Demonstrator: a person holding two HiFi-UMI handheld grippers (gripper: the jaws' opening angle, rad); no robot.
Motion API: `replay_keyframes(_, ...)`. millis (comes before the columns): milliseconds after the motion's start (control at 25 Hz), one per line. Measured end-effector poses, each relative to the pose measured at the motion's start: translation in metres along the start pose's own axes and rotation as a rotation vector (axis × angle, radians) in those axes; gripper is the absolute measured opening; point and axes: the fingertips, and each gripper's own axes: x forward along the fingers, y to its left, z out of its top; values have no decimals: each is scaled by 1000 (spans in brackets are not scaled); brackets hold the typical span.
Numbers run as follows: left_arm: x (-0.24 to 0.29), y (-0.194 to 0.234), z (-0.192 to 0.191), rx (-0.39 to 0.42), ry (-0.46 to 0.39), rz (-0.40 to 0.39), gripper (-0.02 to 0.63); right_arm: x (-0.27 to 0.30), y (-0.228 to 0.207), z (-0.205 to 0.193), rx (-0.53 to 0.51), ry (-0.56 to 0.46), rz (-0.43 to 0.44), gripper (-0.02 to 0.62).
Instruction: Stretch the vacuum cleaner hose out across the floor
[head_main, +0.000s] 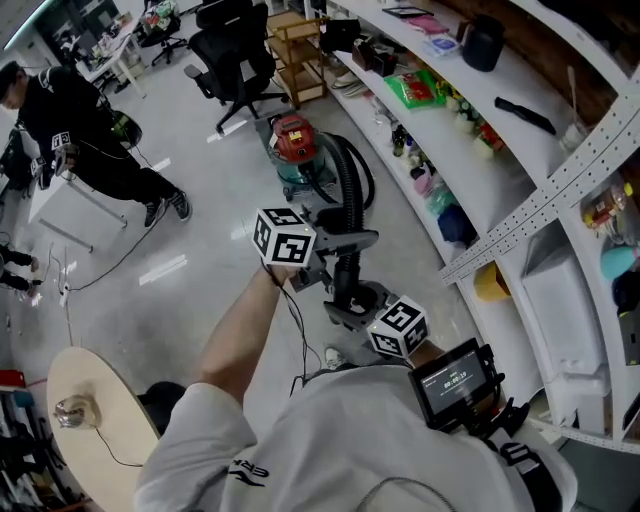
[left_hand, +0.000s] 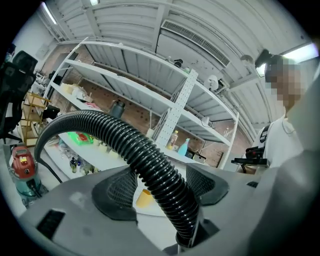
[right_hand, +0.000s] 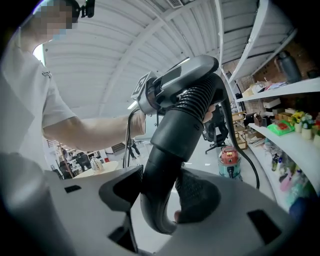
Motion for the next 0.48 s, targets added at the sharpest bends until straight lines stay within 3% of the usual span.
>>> replay_keyframes(480,132,-98,-26,32,64,-119,291,-137,-6,-42,21,-58,-146,193)
